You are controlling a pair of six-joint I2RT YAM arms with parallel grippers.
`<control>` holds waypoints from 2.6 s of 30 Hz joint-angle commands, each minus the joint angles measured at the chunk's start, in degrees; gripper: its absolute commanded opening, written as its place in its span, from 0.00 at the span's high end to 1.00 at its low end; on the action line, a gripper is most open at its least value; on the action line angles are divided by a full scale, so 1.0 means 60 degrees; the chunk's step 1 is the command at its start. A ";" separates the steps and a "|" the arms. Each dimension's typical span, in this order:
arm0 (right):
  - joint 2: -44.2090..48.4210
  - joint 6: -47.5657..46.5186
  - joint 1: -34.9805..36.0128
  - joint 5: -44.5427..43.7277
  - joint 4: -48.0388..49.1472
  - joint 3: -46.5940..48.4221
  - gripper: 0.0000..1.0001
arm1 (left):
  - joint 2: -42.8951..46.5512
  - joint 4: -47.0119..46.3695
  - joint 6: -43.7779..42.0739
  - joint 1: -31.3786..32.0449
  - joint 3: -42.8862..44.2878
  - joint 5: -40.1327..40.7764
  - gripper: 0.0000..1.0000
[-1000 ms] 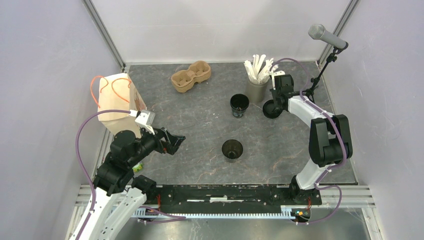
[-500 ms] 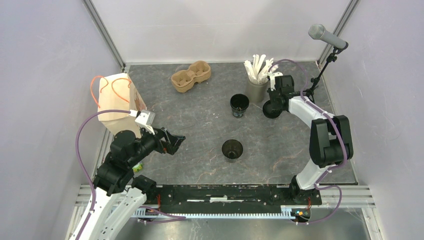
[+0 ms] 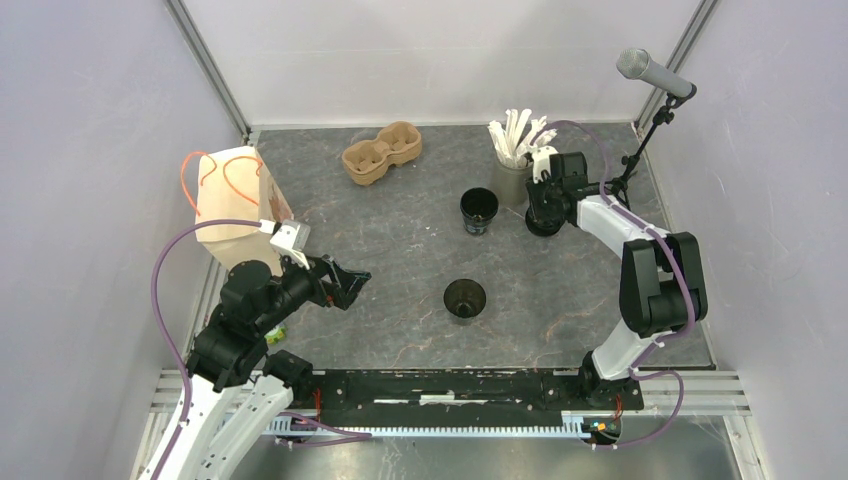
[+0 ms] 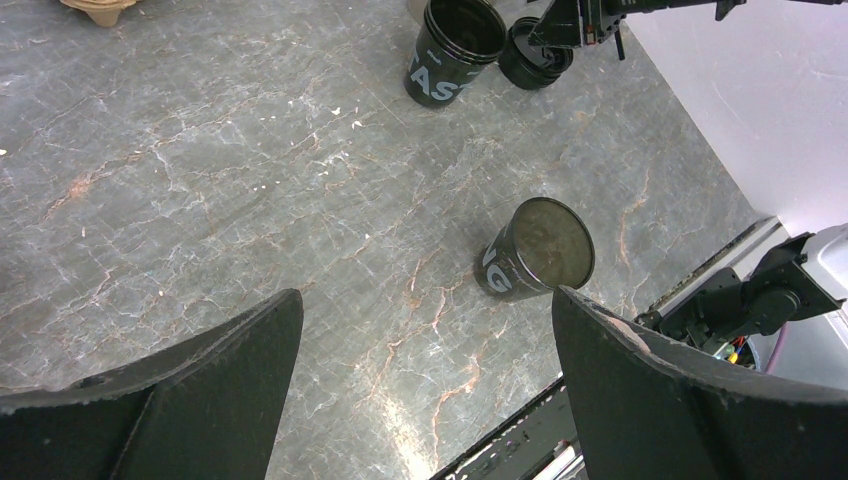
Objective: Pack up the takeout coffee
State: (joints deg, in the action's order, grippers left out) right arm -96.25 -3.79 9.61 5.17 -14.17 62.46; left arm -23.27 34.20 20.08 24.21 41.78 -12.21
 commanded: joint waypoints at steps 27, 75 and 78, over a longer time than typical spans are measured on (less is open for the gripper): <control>-0.0292 -0.0043 0.0143 0.0480 0.0557 -0.0198 1.00 | -0.0083 -0.0192 0.0239 0.0008 -0.0023 -0.0142 0.00; 0.0429 -0.0767 0.0204 0.0175 0.0714 -0.0653 0.70 | -0.0469 -0.0235 0.0237 0.0019 -0.0042 -0.0308 0.00; 0.0286 -0.0861 0.0215 0.0025 0.0606 -0.0467 0.71 | -0.0531 -0.0235 0.0242 0.0005 -0.0033 -0.0356 0.00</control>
State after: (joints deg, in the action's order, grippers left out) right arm -93.73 -6.83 10.72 7.01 -10.70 57.30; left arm -25.82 34.17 20.08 24.21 41.78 -12.64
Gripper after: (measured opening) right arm 0.299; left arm 0.997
